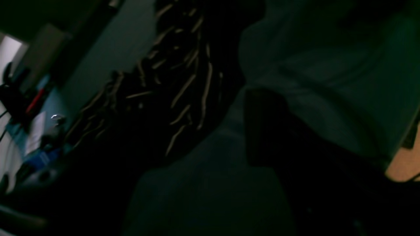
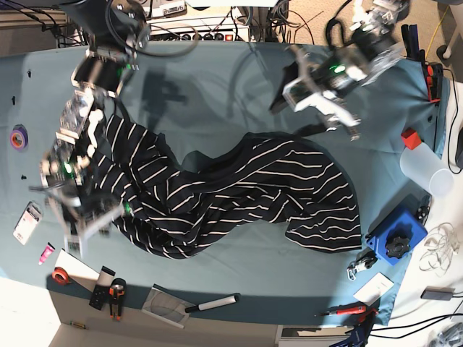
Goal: Layout the t-shirt on the table in an organized manner, then fold the t-shirt properly
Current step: 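Drag the shirt across the table with the right gripper, spreading it, then reach the left gripper to the shirt's bunched end and grasp it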
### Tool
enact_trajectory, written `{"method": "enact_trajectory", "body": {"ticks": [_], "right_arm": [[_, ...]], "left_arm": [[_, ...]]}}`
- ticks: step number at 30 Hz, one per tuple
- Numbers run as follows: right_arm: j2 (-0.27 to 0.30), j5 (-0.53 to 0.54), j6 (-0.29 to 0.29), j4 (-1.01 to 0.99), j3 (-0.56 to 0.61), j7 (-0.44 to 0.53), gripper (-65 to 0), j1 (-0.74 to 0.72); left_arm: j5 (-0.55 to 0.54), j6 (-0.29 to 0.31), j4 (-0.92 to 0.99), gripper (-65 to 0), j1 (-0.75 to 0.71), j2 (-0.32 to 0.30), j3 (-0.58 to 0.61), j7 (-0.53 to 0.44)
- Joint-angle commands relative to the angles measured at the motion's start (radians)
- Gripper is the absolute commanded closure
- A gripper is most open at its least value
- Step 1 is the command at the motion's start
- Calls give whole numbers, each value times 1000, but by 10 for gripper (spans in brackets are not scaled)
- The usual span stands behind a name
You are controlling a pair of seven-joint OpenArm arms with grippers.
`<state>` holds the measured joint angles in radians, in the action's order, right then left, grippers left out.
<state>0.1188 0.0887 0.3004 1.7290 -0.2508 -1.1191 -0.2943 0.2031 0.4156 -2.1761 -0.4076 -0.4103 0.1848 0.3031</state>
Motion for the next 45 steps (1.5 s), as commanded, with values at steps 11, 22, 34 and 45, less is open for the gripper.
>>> {"method": "enact_trajectory", "body": {"ticks": [11, 22, 34, 45], "right_arm": [[17, 8, 17, 17, -99, -27, -191, 79], [17, 45, 61, 17, -294, -95, -191, 167], [17, 189, 125, 17, -429, -112, -191, 217], [17, 188, 126, 17, -432, -89, -191, 217]], "left_arm": [[14, 11, 234, -319, 240, -5, 224, -34], [86, -105, 452, -319, 410, 24, 365, -23], [85, -116, 528, -134, 458, 50, 365, -22], [92, -476, 492, 0, 458, 47, 363, 160]]}}
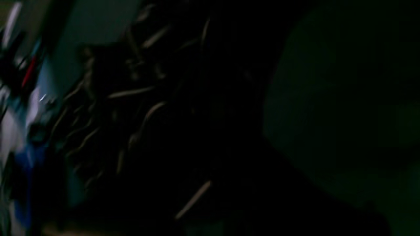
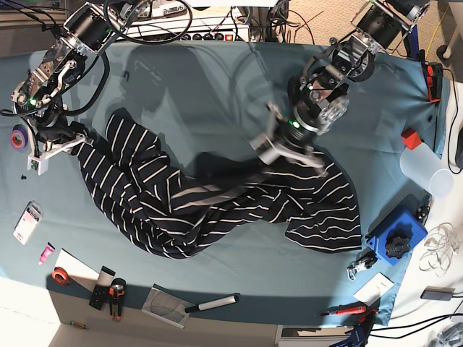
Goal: Layout the t-shirt on the table in an organized manner, then fold the t-shirt properly
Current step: 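Reach the left gripper to the shirt's bunched end and grasp it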
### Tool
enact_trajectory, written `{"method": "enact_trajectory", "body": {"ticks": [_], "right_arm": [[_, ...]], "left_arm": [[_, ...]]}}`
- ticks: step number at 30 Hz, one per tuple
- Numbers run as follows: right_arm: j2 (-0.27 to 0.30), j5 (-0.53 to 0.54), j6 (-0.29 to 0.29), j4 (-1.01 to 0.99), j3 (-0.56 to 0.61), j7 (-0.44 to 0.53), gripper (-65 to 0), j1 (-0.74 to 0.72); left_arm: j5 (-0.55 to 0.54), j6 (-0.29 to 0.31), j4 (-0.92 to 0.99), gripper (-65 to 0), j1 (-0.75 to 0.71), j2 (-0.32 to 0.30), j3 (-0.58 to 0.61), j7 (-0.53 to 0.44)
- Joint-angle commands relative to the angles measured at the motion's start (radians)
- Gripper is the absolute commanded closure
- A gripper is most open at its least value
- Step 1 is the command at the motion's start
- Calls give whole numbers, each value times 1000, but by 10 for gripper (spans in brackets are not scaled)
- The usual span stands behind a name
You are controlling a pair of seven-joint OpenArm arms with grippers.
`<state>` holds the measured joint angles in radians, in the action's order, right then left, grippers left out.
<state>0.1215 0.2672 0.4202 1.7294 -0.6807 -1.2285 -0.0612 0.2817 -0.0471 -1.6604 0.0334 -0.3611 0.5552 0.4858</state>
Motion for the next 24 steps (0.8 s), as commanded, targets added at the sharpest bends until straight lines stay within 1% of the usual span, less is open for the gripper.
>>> {"method": "enact_trajectory", "body": {"ticks": [1, 3, 4, 7, 9, 11, 13, 17, 19, 22, 24], "right_arm": [[14, 10, 6, 16, -2, 27, -191, -16], [14, 11, 10, 16, -2, 34, -191, -16], [14, 16, 21, 16, -1, 34, -191, -16], [14, 79, 84, 16, -1, 23, -191, -16], [14, 130, 113, 16, -1, 5, -191, -16], [14, 164, 133, 16, -1, -8, -191, -16], [14, 171, 138, 16, -1, -10, -191, -16], [14, 171, 137, 16, -1, -10, -191, -16], [14, 171, 137, 16, -1, -10, -191, -16], [14, 181, 137, 16, -1, -11, -191, -16], [14, 196, 138, 16, -1, -14, -191, -16]], "left_arm": [[21, -34, -42, 0, 17, -5, -10, 8], [51, -72, -85, 0, 16, -16, -10, 72], [67, -85, -109, 0, 17, -25, -10, 103], [103, -119, -174, 0, 16, -61, -11, 165], [145, -150, -195, 0, 16, -85, -13, 200], [177, -156, -194, 0, 13, -93, -42, 225], [179, -155, -194, 0, 1, -93, -96, 231], [149, -155, -194, 0, -37, -93, -220, 193], [122, -155, -194, 0, -42, -93, -258, 195], [100, -155, -194, -4, -41, -93, -277, 194], [99, -155, -194, -159, -42, -90, -277, 194]]}}
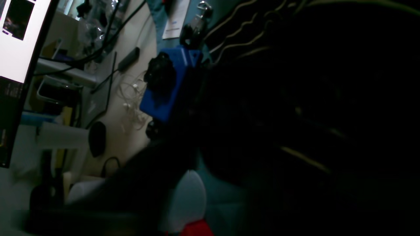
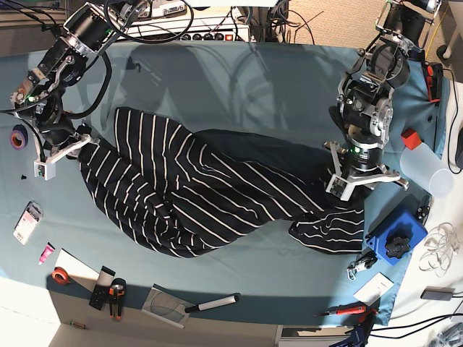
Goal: Layout the t-shirt on the table in an organized manner, then fold the t-shirt properly
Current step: 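Reach the left gripper to the shirt's bunched end and grasp it, then pull the grasped fabric with the left gripper to flatten the shirt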
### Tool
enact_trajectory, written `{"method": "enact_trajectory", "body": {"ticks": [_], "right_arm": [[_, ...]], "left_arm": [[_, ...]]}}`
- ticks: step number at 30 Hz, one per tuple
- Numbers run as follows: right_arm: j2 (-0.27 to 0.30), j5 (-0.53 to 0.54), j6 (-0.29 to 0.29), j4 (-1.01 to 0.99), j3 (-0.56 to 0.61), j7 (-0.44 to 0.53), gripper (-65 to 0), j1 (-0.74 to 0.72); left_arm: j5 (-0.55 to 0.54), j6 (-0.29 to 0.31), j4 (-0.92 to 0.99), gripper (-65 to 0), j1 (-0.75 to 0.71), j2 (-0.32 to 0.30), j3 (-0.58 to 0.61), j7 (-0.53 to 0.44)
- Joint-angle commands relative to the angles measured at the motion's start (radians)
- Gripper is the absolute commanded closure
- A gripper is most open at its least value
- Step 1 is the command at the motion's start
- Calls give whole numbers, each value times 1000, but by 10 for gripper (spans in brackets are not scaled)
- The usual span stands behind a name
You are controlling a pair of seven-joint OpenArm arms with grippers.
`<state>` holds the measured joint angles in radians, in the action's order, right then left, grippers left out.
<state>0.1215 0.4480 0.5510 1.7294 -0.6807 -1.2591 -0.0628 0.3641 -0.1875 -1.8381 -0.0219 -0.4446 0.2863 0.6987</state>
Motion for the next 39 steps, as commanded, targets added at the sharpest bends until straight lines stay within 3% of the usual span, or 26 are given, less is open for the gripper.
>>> {"method": "enact_trajectory", "body": {"ticks": [1, 3, 7, 11, 16, 19, 23, 27, 28, 31, 33, 36, 39], "right_arm": [[14, 20, 7, 16, -1, 16, -191, -15], [14, 26, 7, 16, -1, 14, -191, -15], [14, 26, 7, 16, -1, 13, -191, -15], [14, 26, 7, 16, -1, 14, -191, -15], [14, 22, 7, 16, -1, 14, -191, -15], [14, 22, 7, 16, -2, 13, -191, -15], [14, 20, 7, 16, -2, 13, -191, -15], [15, -5, 7, 16, -2, 13, -191, -15], [14, -9, 6, 16, -2, 13, -191, -15], [18, -29, 6, 16, -2, 13, -191, -15], [31, -59, 5, 16, -2, 14, -191, -15], [67, -117, -47, 16, -2, 17, -191, -15], [106, -166, -96, 16, -3, 17, -191, -14]], "left_arm": [[17, -15, -16, -239, 14, -2, -8, -19], [17, -16, -19, -343, 14, 1, -7, -13], [31, -98, -76, -350, 14, 1, -8, 77], [-8, -100, -216, -350, 11, 1, -7, 166], [-206, -17, -388, -349, -60, 2, -7, 103], [-210, -17, -429, -349, -88, 10, -7, 87], [-279, 76, -435, -350, -100, 18, -7, 87], [-251, 67, -434, -350, -97, 18, -7, 66], [-283, 101, -434, -349, -97, 18, -7, 63], [-468, 296, -434, -348, -98, 18, 10, 63], [-528, 398, -434, -348, -98, 18, 57, 32], [-491, 473, -431, -348, -97, 18, 160, -61], [-367, 477, -408, -348, -92, 18, 277, -151]]}}
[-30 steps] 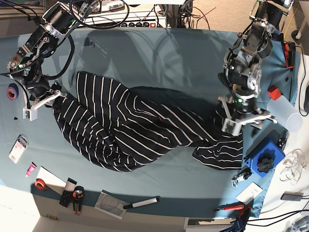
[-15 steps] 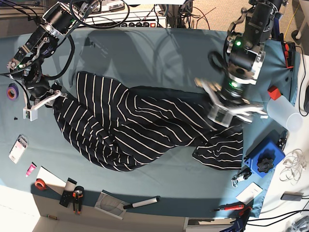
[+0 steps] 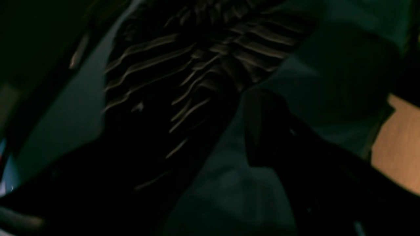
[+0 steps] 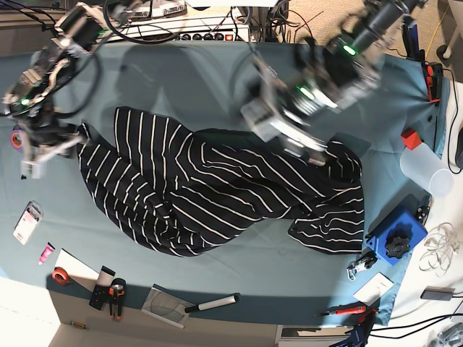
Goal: Layout the t-shirt on the table in an organized manner, then fold the t-shirt properly
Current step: 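Pull the grasped fabric with the left gripper to flatten the shirt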
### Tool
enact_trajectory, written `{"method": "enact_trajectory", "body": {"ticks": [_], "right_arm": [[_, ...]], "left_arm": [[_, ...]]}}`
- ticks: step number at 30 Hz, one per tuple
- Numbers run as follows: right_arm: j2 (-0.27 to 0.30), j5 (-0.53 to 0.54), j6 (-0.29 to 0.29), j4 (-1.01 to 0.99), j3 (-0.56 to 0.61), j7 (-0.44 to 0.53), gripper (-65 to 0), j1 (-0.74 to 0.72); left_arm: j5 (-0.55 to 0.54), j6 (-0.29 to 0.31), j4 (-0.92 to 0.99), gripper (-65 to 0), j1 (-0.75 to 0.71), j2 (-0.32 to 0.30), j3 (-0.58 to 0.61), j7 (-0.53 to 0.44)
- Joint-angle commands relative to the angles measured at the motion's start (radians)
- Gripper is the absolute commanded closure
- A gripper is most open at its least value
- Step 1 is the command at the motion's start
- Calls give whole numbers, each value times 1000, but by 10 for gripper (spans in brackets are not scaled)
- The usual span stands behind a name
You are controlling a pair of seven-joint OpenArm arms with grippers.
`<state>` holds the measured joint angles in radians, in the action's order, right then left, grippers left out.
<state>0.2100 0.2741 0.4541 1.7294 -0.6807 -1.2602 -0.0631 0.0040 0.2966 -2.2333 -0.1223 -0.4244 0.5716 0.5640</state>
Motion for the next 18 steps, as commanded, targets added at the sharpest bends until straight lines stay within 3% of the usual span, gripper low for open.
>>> {"method": "enact_trajectory", "body": {"ticks": [1, 5, 9, 12, 18], "right_arm": [[27, -6, -3, 16, -5, 17, -191, -14], [39, -10, -2, 16, -58, 17, -191, -14], [39, -4, -2, 16, -119, 14, -191, -14], [39, 33, -2, 16, -141, 14, -191, -8], [37, 49, 6, 16, -137, 13, -191, 14]], "left_arm": [[39, -7, 2, -348, 16, -2, 30, -37], [174, -16, 102, -348, 87, -2, 181, -57], [276, -103, 228, -348, 185, 8, 303, -64], [327, -139, 309, -347, 246, 48, 350, -64], [337, -147, 451, -328, 334, 164, 373, -68]]}}
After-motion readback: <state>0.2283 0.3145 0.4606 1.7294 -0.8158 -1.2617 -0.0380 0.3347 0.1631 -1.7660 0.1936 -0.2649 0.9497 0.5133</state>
